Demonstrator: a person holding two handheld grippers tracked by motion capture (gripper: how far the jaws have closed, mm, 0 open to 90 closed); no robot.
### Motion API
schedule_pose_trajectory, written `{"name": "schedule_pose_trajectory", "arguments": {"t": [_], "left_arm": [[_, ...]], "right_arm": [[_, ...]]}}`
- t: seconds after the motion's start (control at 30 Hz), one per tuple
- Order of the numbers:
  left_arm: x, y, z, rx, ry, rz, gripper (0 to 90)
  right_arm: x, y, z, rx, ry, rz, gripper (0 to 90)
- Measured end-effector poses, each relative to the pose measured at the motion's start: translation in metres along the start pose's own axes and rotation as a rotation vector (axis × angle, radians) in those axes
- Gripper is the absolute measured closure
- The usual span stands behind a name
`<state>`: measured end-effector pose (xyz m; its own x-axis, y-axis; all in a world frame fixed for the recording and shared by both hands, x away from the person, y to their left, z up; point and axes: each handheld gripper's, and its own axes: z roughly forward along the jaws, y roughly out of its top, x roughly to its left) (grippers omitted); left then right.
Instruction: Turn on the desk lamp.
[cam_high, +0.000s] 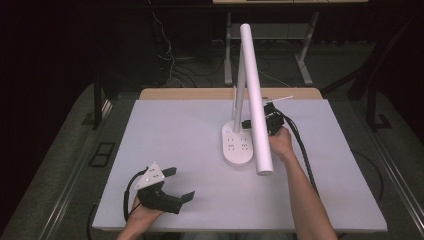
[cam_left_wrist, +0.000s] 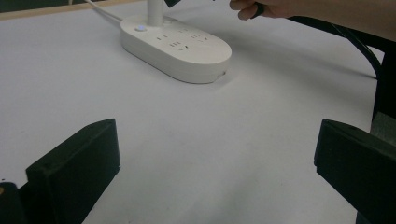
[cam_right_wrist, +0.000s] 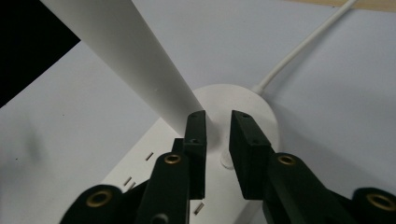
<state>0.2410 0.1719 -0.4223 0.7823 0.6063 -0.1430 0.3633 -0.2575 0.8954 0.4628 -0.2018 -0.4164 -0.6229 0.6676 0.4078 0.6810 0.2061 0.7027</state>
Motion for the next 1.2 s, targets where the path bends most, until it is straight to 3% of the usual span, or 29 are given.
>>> {"name": "schedule_pose_trajectory", "arguments": {"t": [0.3, 0.53, 0.67, 1.0, 1.2], "left_arm": [[0.000, 0.000, 0.000, -0.001, -0.001, 0.000, 0.0], [0.000, 0.000, 0.000, -0.002, -0.001, 0.001, 0.0], [0.000, 0.000, 0.000, 0.000, -0.001, 0.002, 0.0], [-0.001, 0.000, 0.000, 0.005, -0.004, 0.006, 0.0], [-0.001, 0.000, 0.000, 0.006, -0.003, 0.007, 0.0]], "right_arm": [[-0.006, -0.003, 0.008, 0.002, 0.000, 0.009, 89.2], [-0.011, -0.007, 0.015, 0.018, 0.017, 0.032, 89.3], [-0.015, -0.010, 0.017, -0.002, 0.041, 0.047, 89.4], [-0.013, -0.012, 0.016, 0.000, 0.023, 0.036, 89.7], [-0.015, -0.015, 0.017, -0.022, 0.035, 0.044, 89.7]]}}
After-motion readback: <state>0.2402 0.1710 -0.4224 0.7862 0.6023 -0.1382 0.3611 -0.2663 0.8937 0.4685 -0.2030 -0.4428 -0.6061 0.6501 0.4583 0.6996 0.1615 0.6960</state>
